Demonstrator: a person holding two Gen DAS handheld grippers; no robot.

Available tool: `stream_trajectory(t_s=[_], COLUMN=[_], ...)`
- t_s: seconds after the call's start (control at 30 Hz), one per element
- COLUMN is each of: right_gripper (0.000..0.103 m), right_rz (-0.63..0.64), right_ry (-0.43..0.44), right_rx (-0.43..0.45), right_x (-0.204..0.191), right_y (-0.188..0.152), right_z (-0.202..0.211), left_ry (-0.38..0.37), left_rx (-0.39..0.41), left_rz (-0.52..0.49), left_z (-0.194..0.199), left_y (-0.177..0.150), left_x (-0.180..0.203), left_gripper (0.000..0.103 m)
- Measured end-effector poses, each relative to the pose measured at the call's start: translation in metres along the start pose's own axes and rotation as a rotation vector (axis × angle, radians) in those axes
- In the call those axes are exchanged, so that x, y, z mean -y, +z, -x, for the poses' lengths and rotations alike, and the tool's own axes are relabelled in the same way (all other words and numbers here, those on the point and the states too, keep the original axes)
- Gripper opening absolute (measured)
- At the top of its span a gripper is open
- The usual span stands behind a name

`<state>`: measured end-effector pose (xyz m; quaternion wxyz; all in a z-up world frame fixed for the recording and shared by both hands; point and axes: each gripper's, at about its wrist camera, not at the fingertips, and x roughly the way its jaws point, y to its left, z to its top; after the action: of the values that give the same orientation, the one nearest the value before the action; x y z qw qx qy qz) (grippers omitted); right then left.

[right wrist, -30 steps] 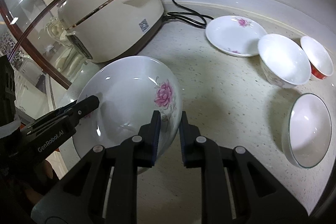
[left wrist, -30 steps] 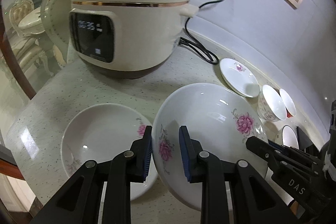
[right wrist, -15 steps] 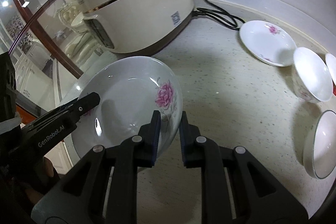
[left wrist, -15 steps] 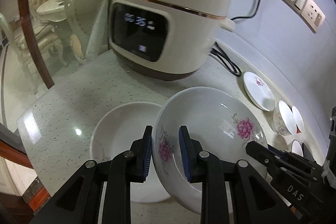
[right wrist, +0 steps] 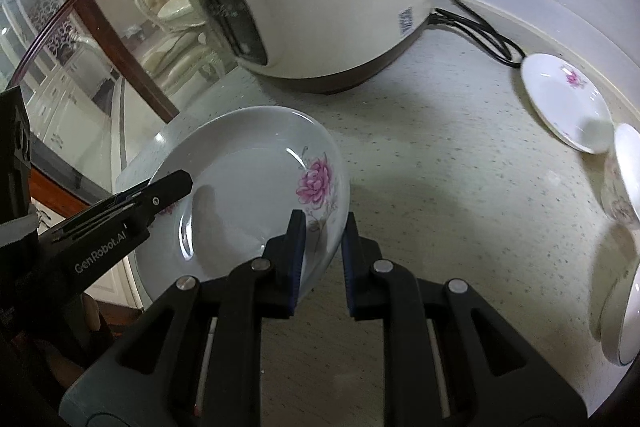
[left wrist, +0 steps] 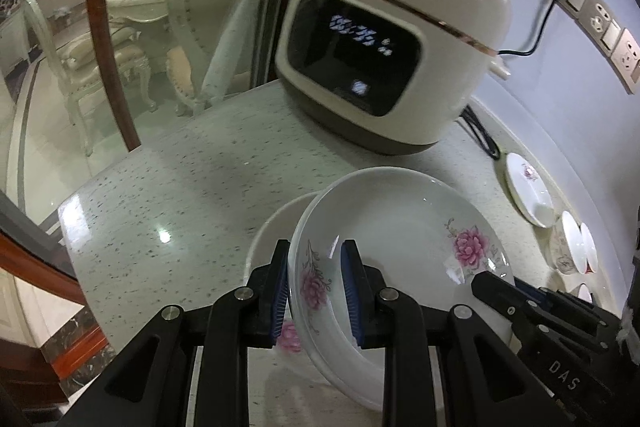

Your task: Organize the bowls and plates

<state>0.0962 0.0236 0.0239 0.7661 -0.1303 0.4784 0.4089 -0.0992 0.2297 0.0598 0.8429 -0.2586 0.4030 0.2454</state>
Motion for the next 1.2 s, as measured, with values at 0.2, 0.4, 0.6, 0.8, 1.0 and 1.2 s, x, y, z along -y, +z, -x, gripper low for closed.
stream_trajectory(t_s=[0.2, 0.4, 0.6, 0.8, 1.0, 1.2], right_gripper=[0.02, 0.02, 0.021, 0.021, 0.021, 0.024], right_rz=[0.028, 0.043, 0.046, 0.052, 0.07, 0.072], right_ry=[0.007, 0.013, 0.019, 0.025, 0.022, 0.023], right_rx=[-0.019, -0.037, -0.053, -0.065, -0.081, -0.096], right_x=[-0.011, -0.017, -0.017, -0.017, -0.019, -0.02], right_y=[0.003, 0.005, 0.005, 0.006, 0.007, 0.005], right_z=[-0.013, -0.023, -0.03, -0.035, -0.041, -0.044], left_ry=[0.026, 0.052, 0.068, 0.087, 0.109, 0.117], left_rx=[-0.01, -0.019, -0.02, -0.025, -0.042, -0.048], left_rz=[0.036, 0.048, 0.044, 0.041, 0.044, 0.043], left_z=[-0.007, -0.013, -0.016, -0.02, -0.023, -0.025], left_y=[0.0, -0.001, 0.001, 0.0, -0.002, -0.003], left_x=[-0.014, -0.019, -0.022, -0.019, -0.018, -0.02], left_gripper=[0.025, 0.025, 0.025, 0.025, 0.026, 0.026])
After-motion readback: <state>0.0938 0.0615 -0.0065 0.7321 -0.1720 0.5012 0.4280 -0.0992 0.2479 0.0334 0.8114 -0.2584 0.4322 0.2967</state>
